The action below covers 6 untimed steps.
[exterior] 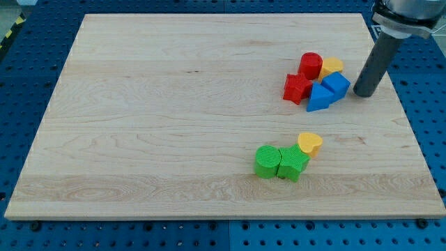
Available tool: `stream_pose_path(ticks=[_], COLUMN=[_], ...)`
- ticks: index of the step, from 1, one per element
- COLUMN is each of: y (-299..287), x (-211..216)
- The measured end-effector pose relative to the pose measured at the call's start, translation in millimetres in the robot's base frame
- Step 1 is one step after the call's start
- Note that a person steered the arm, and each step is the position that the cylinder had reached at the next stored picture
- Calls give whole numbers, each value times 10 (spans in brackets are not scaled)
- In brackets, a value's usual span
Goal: Move your arm to separate the yellow hexagon and red circle
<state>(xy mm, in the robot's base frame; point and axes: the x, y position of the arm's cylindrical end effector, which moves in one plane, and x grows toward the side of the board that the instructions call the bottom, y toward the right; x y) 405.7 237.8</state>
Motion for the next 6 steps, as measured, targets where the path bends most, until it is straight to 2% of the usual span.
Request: stream_pose_path(ticks=[1,3,6], y=[-5,-398,-911], x=[-286,-616,-556])
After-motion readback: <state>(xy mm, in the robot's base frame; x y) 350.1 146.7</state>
